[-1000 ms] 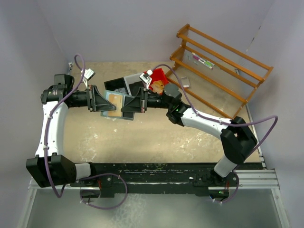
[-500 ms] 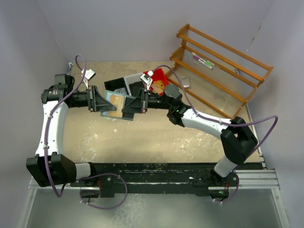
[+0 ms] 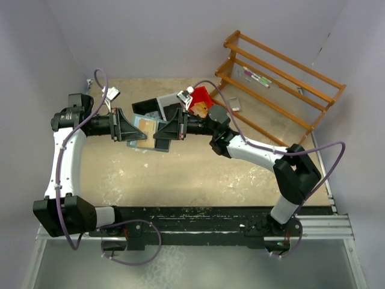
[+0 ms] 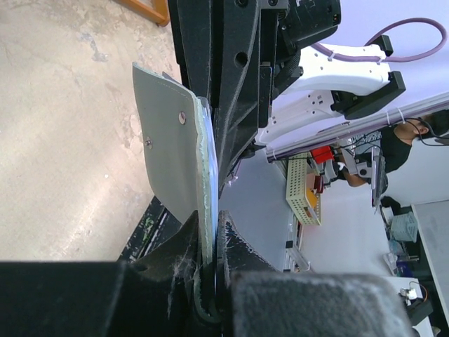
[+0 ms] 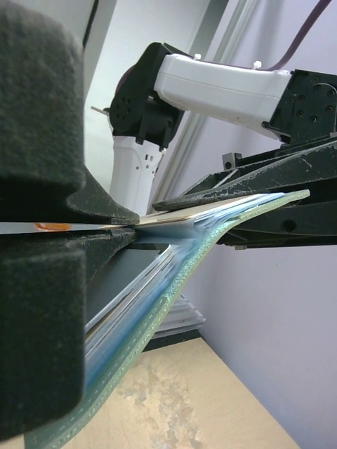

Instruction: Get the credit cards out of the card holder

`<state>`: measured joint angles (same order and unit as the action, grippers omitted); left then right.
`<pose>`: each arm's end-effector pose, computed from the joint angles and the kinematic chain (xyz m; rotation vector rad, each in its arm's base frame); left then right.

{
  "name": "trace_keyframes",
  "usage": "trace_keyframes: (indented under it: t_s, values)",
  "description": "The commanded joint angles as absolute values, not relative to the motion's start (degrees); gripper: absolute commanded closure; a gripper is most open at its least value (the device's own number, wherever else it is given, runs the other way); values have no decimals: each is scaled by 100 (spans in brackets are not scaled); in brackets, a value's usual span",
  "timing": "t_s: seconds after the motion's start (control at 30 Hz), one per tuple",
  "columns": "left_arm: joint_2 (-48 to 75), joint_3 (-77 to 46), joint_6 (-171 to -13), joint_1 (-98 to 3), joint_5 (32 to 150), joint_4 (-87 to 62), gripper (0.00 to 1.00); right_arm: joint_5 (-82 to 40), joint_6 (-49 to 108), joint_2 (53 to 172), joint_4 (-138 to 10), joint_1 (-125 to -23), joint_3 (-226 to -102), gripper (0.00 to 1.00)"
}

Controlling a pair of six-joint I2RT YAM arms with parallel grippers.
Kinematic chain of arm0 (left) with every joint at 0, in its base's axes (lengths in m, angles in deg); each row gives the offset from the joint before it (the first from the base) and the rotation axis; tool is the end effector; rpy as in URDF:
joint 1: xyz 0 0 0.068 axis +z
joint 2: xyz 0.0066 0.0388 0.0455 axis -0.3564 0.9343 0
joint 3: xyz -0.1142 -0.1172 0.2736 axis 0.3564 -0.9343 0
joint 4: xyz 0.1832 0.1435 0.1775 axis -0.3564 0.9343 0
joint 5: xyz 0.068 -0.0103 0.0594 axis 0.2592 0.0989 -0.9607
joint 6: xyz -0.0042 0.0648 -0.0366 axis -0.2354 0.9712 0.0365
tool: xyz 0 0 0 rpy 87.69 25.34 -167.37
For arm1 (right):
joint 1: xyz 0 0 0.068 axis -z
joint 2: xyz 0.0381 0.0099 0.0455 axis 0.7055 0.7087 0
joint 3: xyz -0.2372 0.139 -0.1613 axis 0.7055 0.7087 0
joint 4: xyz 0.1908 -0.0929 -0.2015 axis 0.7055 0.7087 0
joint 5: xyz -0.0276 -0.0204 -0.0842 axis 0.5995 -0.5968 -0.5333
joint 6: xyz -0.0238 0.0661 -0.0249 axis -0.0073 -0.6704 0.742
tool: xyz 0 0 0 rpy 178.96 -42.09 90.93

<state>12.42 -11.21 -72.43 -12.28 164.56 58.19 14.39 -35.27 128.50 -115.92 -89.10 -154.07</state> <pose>0.2491 -0.0250 0.4109 0.3688 2.0077 -1.6660 0.2859 0.3379 0.3667 -0.4541 1.6386 2.0842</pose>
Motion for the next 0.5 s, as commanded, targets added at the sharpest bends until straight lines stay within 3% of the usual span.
trace_keyframes:
  t_s: [0.0,0.47]
  values:
    - [1124,-875,-7148,-1279,16981,5929,87,1415,-3764,12778,-12267,-8899,-15523,100]
    - [1126,-826,-7142,-1279,17003,5968,81,1365,-3742,12492,-12442,-8750,-14943,100]
